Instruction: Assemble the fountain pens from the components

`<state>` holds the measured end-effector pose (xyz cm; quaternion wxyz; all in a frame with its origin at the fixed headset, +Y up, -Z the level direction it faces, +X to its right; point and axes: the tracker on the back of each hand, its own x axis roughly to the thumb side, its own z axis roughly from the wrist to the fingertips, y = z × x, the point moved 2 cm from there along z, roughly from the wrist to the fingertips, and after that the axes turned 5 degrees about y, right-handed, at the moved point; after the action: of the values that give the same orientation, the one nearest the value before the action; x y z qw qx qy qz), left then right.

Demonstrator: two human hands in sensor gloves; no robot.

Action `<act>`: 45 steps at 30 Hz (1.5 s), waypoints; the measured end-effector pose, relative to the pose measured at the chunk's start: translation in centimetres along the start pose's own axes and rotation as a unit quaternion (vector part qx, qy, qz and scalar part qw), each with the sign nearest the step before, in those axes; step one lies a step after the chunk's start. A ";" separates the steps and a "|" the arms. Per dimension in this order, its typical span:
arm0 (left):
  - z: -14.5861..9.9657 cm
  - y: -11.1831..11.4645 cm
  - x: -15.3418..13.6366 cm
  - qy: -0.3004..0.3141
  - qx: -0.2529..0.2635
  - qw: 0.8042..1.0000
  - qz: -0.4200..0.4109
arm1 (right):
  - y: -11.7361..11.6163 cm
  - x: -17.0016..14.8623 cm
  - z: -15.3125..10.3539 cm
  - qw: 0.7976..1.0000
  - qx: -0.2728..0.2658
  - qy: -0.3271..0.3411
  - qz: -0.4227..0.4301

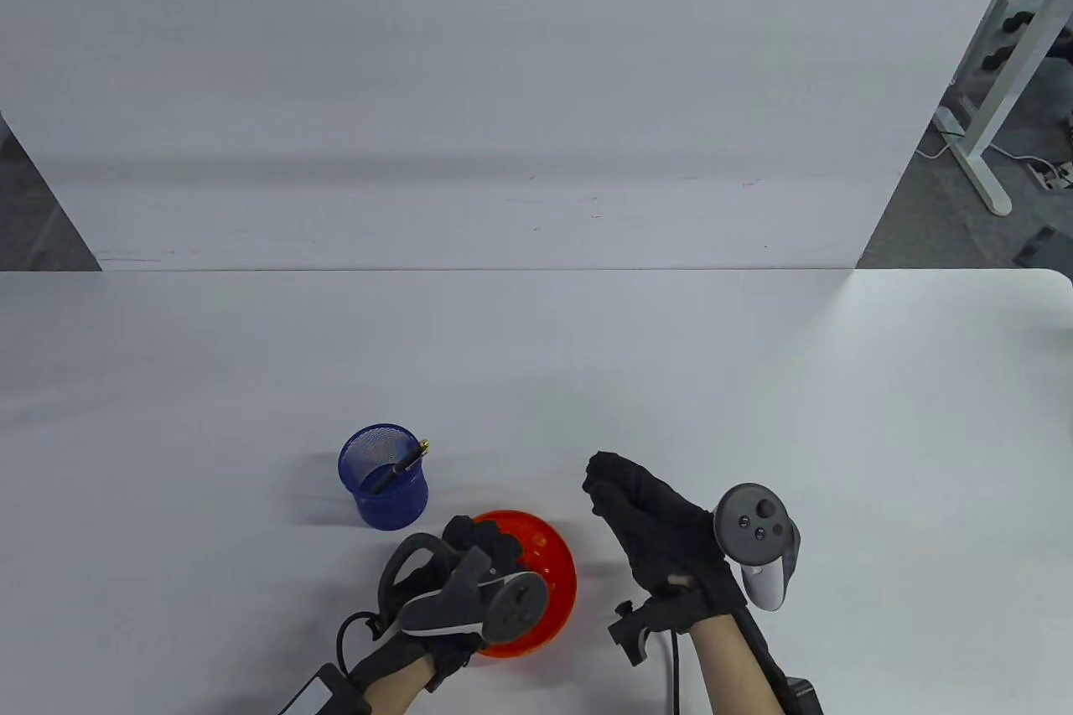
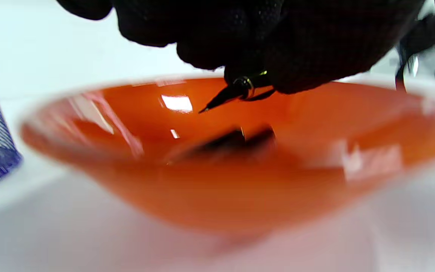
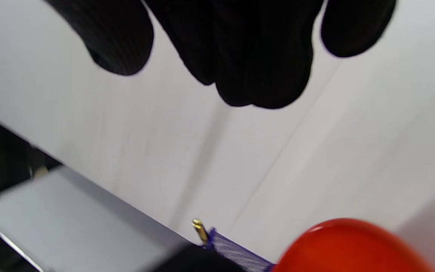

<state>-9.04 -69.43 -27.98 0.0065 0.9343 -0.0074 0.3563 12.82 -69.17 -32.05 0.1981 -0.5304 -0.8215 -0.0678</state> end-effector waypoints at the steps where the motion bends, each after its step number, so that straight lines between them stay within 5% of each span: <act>1: -0.8 -0.8 -0.8 -0.011 0.025 0.999 -0.026 | -0.3 0.6 0.0 0.999 0.009 0.010 -0.032; 5: -4.3 -2.7 -5.2 -0.063 0.107 0.983 -0.135 | -3.1 3.5 0.0 0.973 0.077 0.073 -0.207; 10: -6.2 -1.9 -8.9 -0.079 0.162 0.952 -0.248 | -9.2 5.6 -0.9 0.880 0.207 0.115 -0.412; 18: -6.0 -0.7 -9.8 -0.085 0.185 0.914 -0.351 | -15.3 4.8 -1.1 0.810 0.317 0.109 -0.481; 21: -6.0 -0.2 -9.9 -0.093 0.201 0.874 -0.433 | -16.3 4.4 -1.1 0.805 0.332 0.099 -0.482; 24: -6.0 0.1 -10.1 -0.092 0.204 0.858 -0.461 | -16.7 4.3 -1.2 0.798 0.323 0.100 -0.498; 45: -5.8 0.7 -10.2 -0.091 0.192 0.865 -0.454 | -16.8 4.4 -1.2 0.785 0.283 0.121 -0.537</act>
<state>-20.49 -69.95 -30.43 -0.0129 0.8455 0.4857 0.2214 -3.51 -73.01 -27.56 0.3691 0.0891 -0.9251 0.0088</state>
